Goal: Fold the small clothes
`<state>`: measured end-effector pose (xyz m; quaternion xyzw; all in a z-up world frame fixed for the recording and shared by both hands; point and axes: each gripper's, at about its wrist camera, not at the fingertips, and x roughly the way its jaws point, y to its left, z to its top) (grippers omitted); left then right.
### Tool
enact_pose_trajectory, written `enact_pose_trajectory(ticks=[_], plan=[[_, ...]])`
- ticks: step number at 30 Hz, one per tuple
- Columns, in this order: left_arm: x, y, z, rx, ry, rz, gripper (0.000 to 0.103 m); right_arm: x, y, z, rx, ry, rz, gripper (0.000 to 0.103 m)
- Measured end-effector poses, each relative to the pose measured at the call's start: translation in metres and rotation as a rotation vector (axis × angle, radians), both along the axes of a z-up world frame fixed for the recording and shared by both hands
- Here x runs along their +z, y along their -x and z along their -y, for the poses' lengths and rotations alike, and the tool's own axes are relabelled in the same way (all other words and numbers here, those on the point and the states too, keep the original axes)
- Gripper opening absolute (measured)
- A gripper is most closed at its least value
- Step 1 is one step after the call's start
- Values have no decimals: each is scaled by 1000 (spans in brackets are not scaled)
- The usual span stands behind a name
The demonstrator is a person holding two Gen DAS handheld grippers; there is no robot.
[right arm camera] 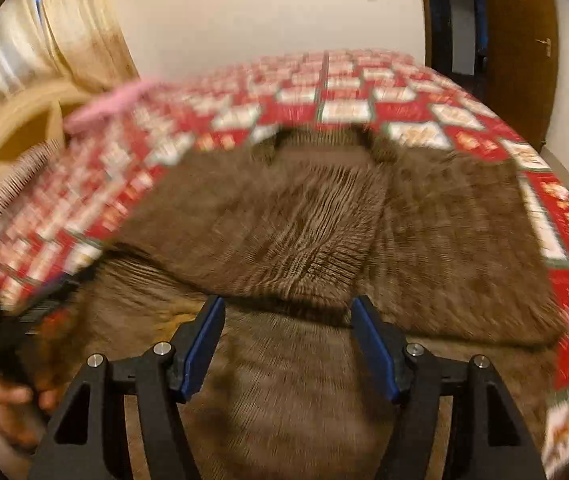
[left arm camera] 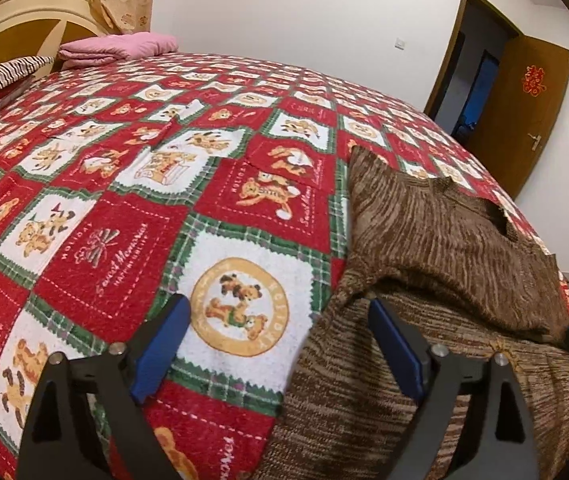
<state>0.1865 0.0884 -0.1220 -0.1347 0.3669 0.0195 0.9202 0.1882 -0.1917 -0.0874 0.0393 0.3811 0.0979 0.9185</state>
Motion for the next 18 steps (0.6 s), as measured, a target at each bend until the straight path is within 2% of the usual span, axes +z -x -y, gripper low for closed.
enact_pose_trajectory(ticks=[5,7,10,11,15,18], plan=[[1,4,-7,-47,69,11,101,52,97,60,-125,-38,157,67],[2,7,-3,-68,39,-9,101,63,125,82,-183,-39,169,67],[4,22,16,-104,-120,-52,101,69,170,117,-272,-67,159,67],[6,31,22,-131,-151,-52,101,69,181,127,-289,-86,149,67],[17,75,25,-262,-81,7,101,67,205,145,-264,-120,81,67],[31,112,16,-344,-69,52,101,65,225,142,-210,-63,45,67]])
